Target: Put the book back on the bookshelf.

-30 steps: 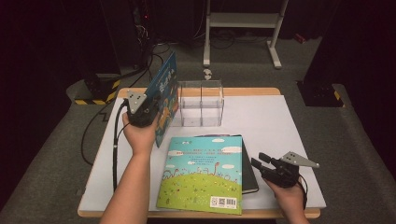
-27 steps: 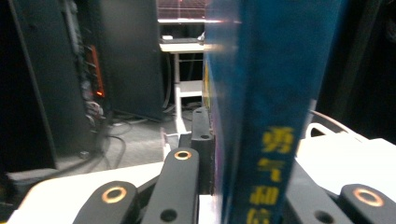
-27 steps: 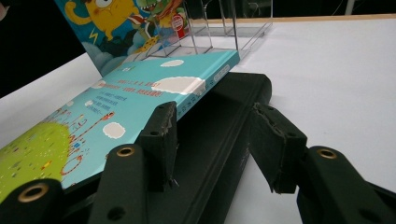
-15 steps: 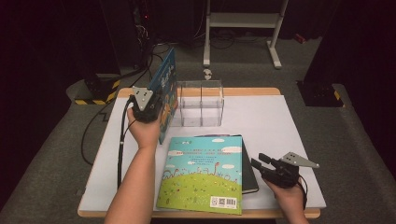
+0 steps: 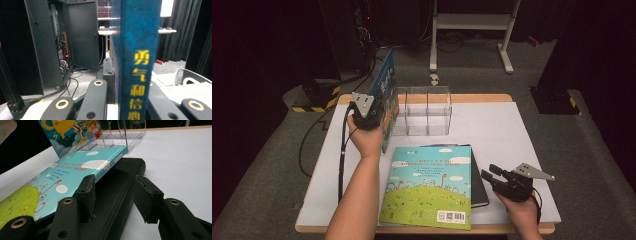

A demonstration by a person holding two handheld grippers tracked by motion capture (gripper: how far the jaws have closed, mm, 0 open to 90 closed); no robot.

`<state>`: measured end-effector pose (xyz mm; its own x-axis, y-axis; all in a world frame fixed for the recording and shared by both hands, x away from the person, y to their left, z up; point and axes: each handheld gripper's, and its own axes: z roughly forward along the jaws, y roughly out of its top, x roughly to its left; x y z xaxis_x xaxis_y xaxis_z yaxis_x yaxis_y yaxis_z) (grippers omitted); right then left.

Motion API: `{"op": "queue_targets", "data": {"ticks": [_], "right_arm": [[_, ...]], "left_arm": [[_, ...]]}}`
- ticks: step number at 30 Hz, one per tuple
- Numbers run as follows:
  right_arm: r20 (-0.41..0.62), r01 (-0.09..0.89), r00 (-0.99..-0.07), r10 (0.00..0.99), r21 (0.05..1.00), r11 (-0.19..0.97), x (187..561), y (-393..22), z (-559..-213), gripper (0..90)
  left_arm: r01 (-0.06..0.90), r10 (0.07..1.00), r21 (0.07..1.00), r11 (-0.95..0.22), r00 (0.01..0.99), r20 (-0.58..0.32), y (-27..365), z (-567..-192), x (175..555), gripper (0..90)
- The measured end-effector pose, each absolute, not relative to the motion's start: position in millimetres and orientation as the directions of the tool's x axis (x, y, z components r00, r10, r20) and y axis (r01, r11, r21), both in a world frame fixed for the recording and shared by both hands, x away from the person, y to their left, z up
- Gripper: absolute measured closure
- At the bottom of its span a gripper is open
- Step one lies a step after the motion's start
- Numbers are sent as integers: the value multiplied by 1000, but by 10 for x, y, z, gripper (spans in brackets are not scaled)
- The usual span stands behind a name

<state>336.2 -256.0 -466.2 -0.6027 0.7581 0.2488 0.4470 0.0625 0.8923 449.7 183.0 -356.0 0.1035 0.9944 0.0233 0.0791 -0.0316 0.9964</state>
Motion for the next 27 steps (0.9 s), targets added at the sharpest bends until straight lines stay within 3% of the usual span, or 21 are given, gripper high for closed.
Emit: {"op": "queue_targets", "data": {"ticks": [22,24,27], "right_arm": [[244,453,-609,754,888,79,3371,-2505,-4676,514],[244,453,-611,753,888,80,3368,-2497,-4677,513],[245,454,-611,753,887,80,3371,-2495,-4679,513]], "left_arm": [[87,993,996,-34,114,24,1893,-3648,4349,715],[90,994,995,-38,101,29,1878,-3650,4349,721],[90,996,995,-44,83,36,1863,-3651,4348,800]]}}
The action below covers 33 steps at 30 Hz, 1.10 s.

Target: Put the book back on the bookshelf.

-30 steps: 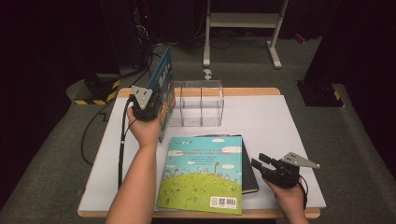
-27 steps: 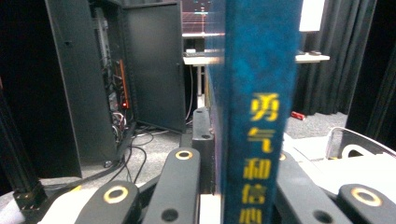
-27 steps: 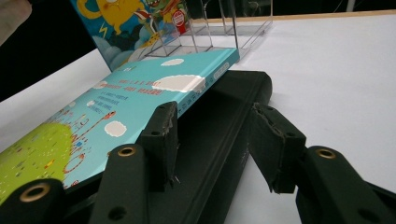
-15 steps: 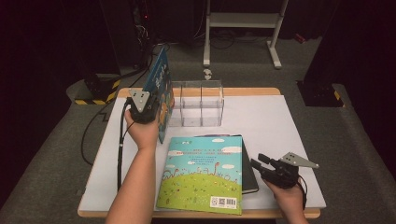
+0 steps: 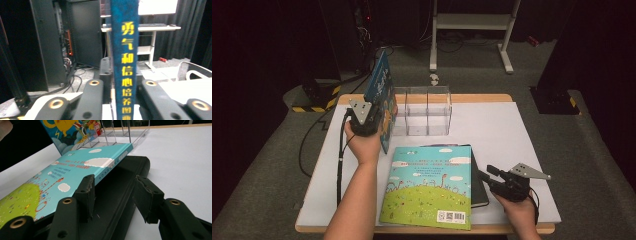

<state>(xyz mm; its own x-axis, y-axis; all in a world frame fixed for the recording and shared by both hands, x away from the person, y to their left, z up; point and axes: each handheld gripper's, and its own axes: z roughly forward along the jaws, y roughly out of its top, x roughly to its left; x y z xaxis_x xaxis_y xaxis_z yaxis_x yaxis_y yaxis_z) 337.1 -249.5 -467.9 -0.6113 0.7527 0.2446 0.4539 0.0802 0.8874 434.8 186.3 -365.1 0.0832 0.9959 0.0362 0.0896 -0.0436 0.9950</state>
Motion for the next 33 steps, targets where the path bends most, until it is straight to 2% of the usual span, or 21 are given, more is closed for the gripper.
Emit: {"op": "queue_targets", "data": {"ticks": [7,25,28,33], "right_arm": [[246,454,-612,752,888,78,3370,-2504,-4678,513],[246,454,-613,751,887,80,3370,-2500,-4685,513],[247,455,-612,751,887,79,3371,-2504,-4684,513],[244,454,-614,751,887,83,3370,-2501,-4683,510]], "left_arm": [[71,998,997,-33,52,29,1814,-3673,4358,811],[66,999,998,-18,49,15,1825,-3680,4416,804],[69,999,998,-12,45,9,1840,-3686,4420,791],[85,997,996,-2,75,-4,1878,-3685,4417,705]]}}
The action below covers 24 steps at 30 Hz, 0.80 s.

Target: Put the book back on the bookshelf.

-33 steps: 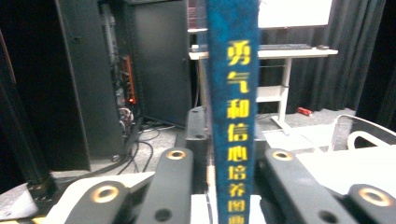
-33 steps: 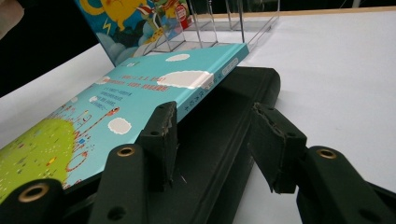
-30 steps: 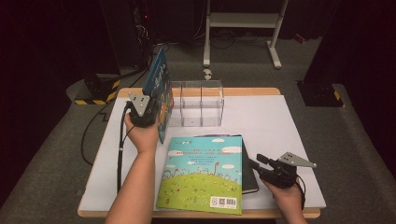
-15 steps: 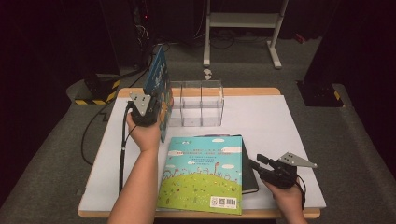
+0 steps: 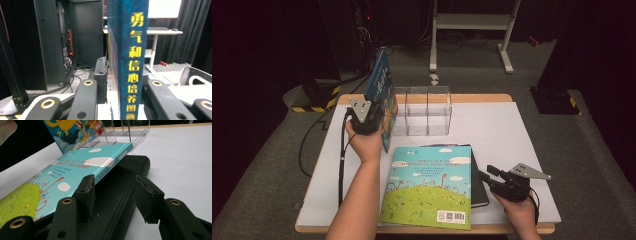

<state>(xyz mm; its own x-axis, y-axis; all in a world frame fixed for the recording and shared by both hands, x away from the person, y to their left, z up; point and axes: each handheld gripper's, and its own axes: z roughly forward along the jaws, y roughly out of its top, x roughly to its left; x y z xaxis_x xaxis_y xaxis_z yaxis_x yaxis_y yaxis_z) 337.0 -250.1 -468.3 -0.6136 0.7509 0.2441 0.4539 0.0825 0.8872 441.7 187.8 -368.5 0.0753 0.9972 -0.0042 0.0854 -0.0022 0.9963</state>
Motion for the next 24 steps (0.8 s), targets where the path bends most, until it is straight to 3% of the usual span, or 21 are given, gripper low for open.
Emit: {"op": "queue_targets", "data": {"ticks": [14,24], "right_arm": [[219,448,-620,753,887,111,3363,-2454,-4692,503],[203,441,-621,757,889,124,3346,-2421,-4690,475]], "left_arm": [[162,984,986,28,172,-56,1978,-3692,4306,514],[205,965,978,34,247,-85,2028,-3760,4117,446]]}}
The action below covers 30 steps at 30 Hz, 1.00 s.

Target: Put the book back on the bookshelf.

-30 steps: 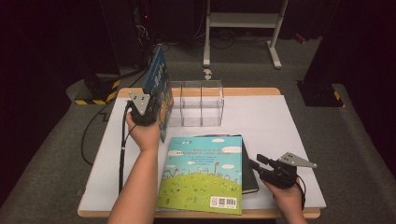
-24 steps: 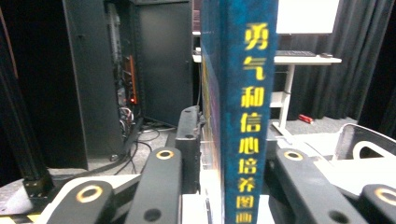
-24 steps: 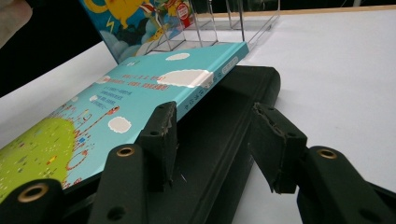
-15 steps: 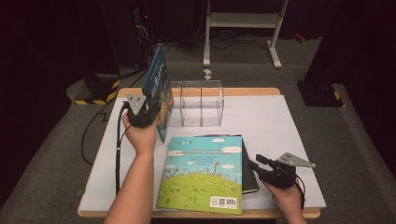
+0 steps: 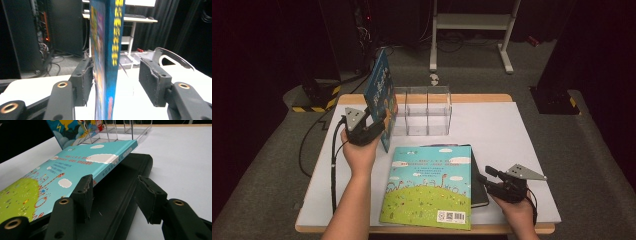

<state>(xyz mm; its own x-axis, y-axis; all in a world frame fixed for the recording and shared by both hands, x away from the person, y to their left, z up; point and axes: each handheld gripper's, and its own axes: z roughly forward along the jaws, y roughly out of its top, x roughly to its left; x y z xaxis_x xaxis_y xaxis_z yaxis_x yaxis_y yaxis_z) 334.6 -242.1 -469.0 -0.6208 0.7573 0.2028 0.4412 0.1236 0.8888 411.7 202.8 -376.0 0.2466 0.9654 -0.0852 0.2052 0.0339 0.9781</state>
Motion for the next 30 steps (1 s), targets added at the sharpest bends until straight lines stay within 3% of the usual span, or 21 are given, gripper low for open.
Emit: {"op": "queue_targets", "data": {"ticks": [12,20,30], "right_arm": [[185,435,-615,766,891,133,3338,-2409,-4689,453],[157,425,-615,773,891,157,3325,-2371,-4692,446],[148,424,-615,775,890,167,3334,-2356,-4710,442]], "left_arm": [[210,962,978,-17,268,-41,2108,-4012,3814,486],[315,949,949,18,295,-116,2224,-4291,3654,470],[376,927,925,-50,363,-97,2205,-4629,3413,494]]}}
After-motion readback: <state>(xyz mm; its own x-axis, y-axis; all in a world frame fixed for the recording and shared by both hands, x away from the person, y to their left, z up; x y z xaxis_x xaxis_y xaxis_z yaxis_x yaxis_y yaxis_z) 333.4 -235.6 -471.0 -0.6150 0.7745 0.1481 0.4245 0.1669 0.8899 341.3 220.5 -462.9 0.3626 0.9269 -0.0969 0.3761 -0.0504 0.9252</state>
